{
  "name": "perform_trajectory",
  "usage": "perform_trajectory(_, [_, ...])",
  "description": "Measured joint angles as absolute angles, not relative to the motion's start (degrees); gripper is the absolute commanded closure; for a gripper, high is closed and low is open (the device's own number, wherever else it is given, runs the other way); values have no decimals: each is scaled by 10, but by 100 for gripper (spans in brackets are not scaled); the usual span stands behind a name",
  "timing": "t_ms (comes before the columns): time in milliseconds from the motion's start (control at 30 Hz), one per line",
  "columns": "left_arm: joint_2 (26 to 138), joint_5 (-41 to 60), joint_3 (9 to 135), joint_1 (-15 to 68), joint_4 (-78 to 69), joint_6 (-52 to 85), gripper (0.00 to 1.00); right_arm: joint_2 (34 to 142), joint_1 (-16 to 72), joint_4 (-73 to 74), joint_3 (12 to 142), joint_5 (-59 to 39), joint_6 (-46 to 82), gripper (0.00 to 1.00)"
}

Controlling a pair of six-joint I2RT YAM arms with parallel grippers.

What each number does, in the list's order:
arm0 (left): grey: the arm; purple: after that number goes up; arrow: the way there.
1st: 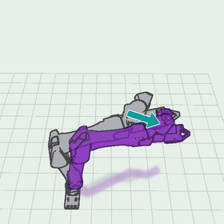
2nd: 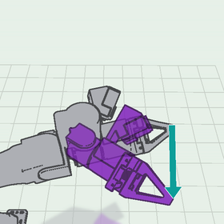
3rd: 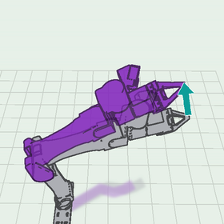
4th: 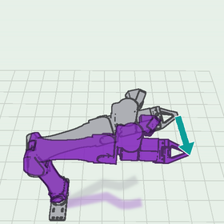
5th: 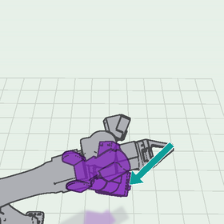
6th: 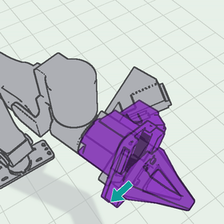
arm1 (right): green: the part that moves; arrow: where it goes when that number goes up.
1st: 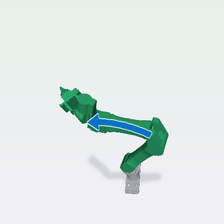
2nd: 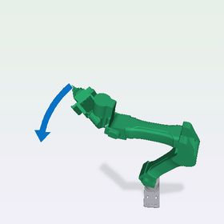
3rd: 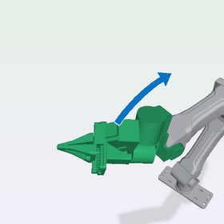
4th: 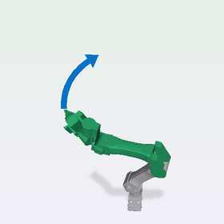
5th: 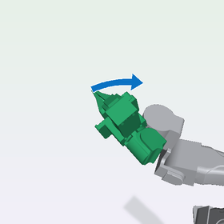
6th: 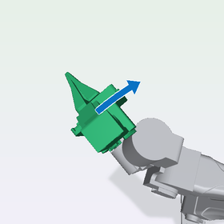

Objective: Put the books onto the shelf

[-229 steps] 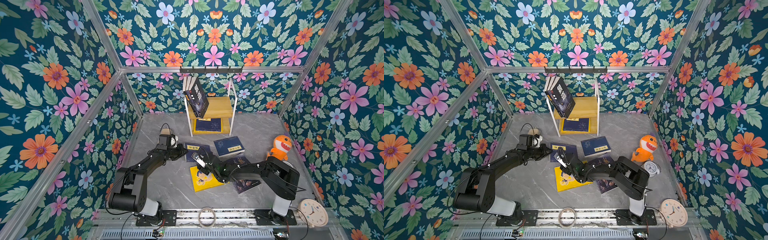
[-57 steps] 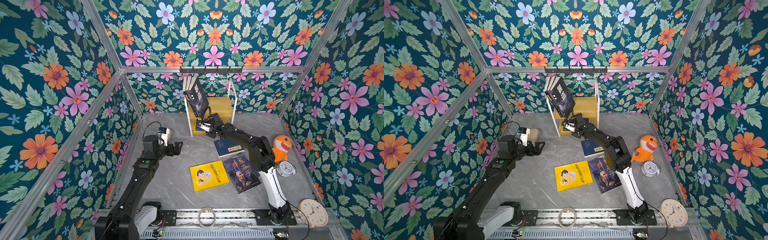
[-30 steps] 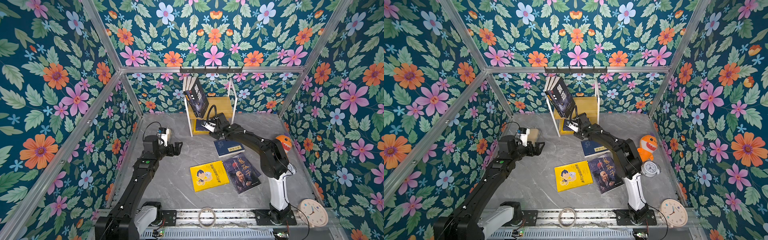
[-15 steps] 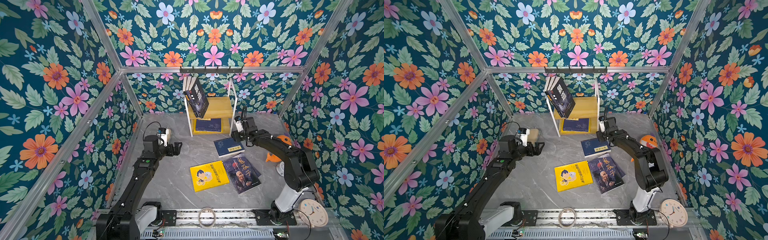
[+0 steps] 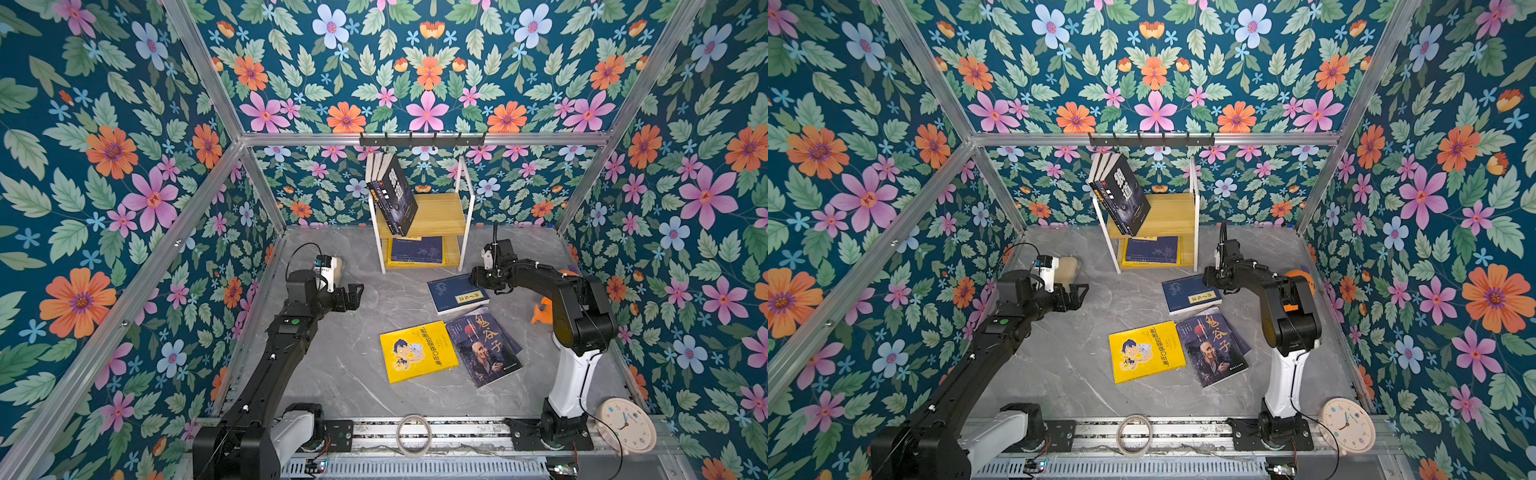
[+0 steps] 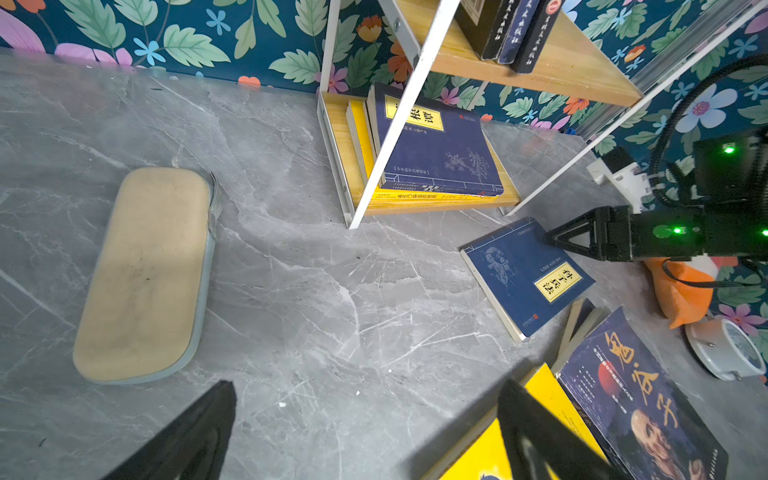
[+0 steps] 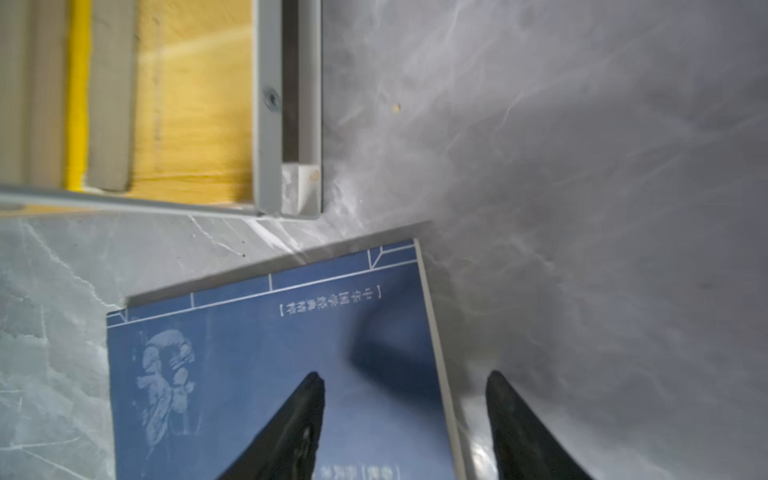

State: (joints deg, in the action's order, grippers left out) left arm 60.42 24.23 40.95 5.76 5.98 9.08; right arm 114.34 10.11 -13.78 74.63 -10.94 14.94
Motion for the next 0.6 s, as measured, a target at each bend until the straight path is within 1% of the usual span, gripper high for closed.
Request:
perform_trajectory(100, [608,241,410,57,60,91,0,1144,101,-120,736,-132,173,46])
perform_trajectory(200, [609,242,408,57,59,100,0,1140,113,-90,719,-145,196,47])
perform_trajectory(400, [615,246,404,57,57,106,0,1108,168,-28,652,-161,251,48])
perform_trajectory(600, [617,246,398,57,56,109,0,1085,238,39,599,-147,320,48])
